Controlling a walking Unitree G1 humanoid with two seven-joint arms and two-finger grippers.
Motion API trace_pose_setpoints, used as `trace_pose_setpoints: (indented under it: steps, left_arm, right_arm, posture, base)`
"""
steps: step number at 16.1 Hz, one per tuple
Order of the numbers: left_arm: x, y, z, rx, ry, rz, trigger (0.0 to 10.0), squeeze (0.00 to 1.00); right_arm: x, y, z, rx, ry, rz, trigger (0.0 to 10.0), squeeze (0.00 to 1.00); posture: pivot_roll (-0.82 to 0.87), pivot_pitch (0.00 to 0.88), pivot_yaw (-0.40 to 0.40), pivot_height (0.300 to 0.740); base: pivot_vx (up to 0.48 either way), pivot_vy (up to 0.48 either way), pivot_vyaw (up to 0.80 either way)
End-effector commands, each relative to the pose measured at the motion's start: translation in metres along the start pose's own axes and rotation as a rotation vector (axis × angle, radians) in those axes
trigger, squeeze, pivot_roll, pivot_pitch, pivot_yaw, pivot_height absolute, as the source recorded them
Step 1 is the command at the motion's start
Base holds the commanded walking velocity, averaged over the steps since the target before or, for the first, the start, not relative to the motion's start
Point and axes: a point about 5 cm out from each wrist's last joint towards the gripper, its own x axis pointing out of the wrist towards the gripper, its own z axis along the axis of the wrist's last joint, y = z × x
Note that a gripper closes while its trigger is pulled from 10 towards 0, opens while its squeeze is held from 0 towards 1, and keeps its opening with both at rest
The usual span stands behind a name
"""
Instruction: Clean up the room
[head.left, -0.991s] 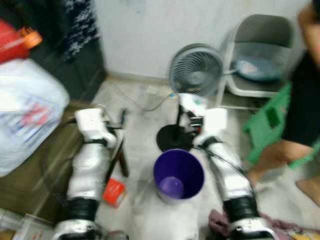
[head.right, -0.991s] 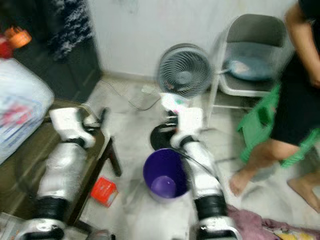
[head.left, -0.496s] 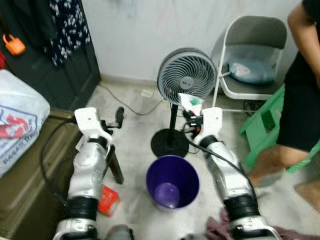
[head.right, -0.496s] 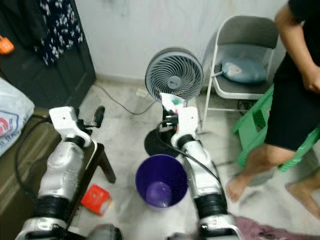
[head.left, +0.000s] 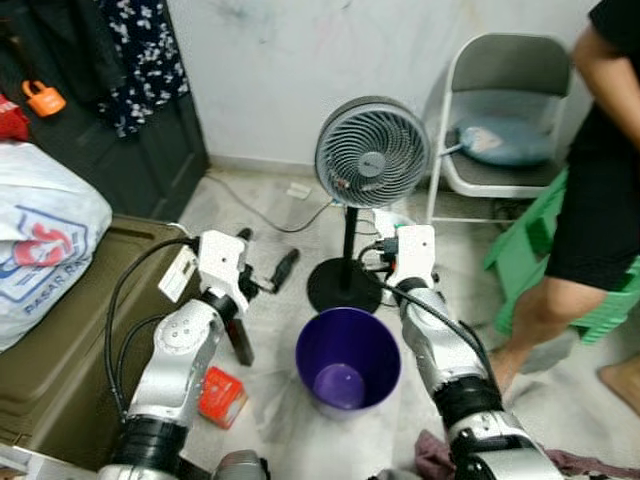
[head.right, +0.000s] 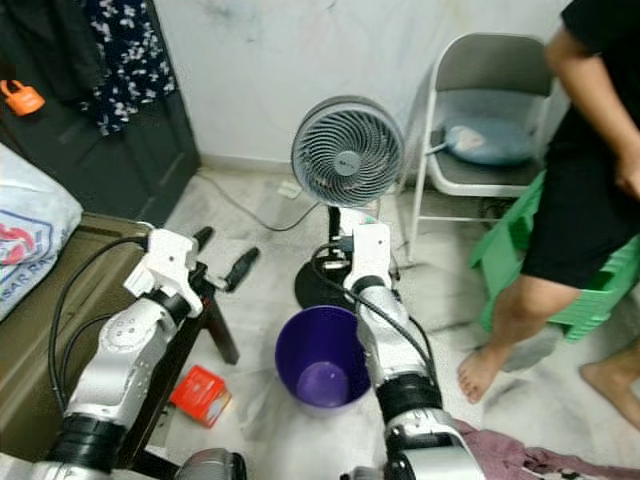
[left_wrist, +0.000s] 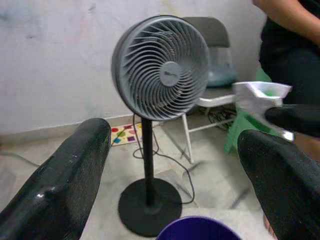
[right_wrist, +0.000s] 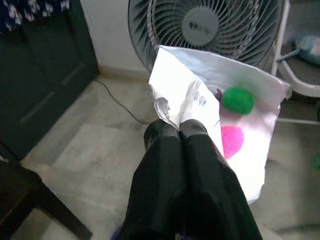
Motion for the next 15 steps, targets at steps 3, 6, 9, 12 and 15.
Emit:
trace_pose_setpoints:
  steps: [3,6,9,12,15]
  left_arm:
    - [-0.014,0.002,0.007,0.079,0.025,-0.104,10.0,0.00]
    - [-0.027,-0.006,0.008,0.170,0.058,-0.232,10.0,0.00]
    - [-0.039,-0.010,0.018,0.234,0.064,-0.305,10.0,0.00]
    - [-0.050,-0.009,0.024,0.239,0.078,-0.312,10.0,0.00]
    - [-0.060,-0.010,0.027,0.229,0.098,-0.294,10.0,0.00]
  right_arm:
    - [0.006,0.005,-0.004,0.001,0.046,-0.057,10.0,0.00]
    - [0.011,0.001,-0.009,-0.003,0.102,-0.126,10.0,0.00]
    - [0.011,-0.008,-0.025,-0.015,0.229,-0.229,10.0,0.00]
    - [0.009,-0.010,-0.033,-0.029,0.270,-0.280,10.0,0.00]
    - [0.004,-0.009,-0.043,-0.036,0.299,-0.309,10.0,0.00]
  posture:
    - [0.05,0.061,0.050,0.740]
    - [0.08,0.122,0.058,0.740]
    - [0.12,0.172,0.090,0.740]
    - [0.16,0.217,0.118,0.740]
    - [0.18,0.251,0.145,0.740]
  base:
    - [0.000,0.000,0.00]
    - [0.000,0.000,0.00]
    - [0.000,0.000,0.00]
    - [0.000,0.000,0.00]
    - [0.000,0.000,0.00]
